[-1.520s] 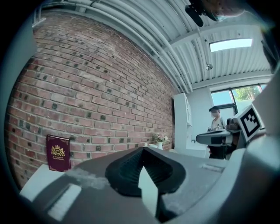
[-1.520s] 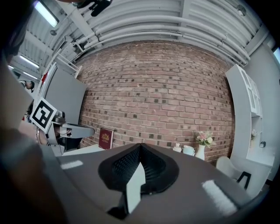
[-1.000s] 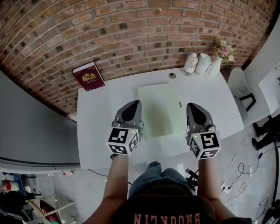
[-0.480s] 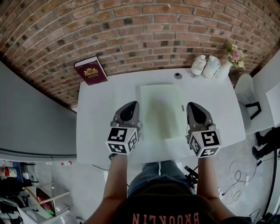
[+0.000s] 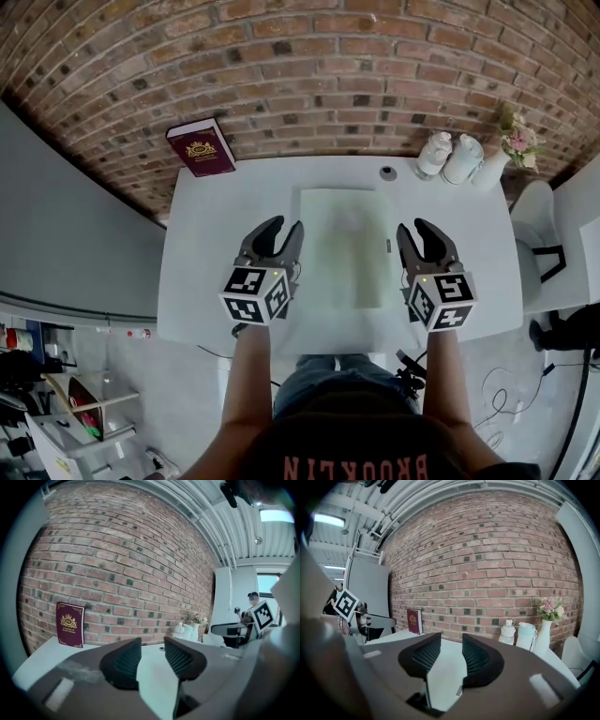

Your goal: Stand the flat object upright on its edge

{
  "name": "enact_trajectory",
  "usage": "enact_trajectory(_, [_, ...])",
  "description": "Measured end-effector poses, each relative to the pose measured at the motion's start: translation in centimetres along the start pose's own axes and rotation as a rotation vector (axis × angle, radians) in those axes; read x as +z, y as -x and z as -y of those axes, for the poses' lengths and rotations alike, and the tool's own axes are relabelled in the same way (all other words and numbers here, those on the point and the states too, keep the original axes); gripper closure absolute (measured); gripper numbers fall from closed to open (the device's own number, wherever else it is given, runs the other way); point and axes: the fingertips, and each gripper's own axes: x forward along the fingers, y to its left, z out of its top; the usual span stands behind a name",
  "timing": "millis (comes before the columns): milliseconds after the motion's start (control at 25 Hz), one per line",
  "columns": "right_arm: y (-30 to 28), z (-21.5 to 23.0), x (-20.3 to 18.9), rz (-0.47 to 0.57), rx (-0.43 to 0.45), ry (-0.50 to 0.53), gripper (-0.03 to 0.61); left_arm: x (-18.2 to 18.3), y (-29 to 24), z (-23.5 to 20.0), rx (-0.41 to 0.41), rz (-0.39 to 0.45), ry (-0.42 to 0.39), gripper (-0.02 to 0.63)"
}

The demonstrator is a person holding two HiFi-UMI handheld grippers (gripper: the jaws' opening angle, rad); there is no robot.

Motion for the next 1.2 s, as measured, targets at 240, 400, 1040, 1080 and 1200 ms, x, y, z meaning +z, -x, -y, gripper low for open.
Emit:
enact_trajectory(240, [-1.9, 0.4, -1.4, -0.064, 0.07, -0.042, 0.385, -1.4, -1.2, -0.2, 0.026, -0.045, 0.011, 0.411])
enact_trajectory(400, [-2.9, 0.4, -2.8, -0.112, 0.094, -0.051, 0.387, -2.6, -1.9, -0.7, 0.035, -0.078, 0.038, 0.411])
enact_trajectory(1040, [-5.4, 0.9, -12.0, -0.367, 0.095, -0.183, 0.371, -11.9, -3.6, -2.3, 0.034, -0.335, 0.172, 0.411])
enact_trajectory(1080, [-5.5, 0.8, -12.6, -0.385, 0.093, -0.189, 0.366, -12.6, -3.6, -2.4, 0.037, -0.356, 0.186, 0.411])
enact_trajectory(1200, [-5.9, 0.7, -14.3, -0.43, 0.102, -0.205, 0.351, -14.5, -3.8, -2.5, 0.036, -0.415, 0.251, 0.38])
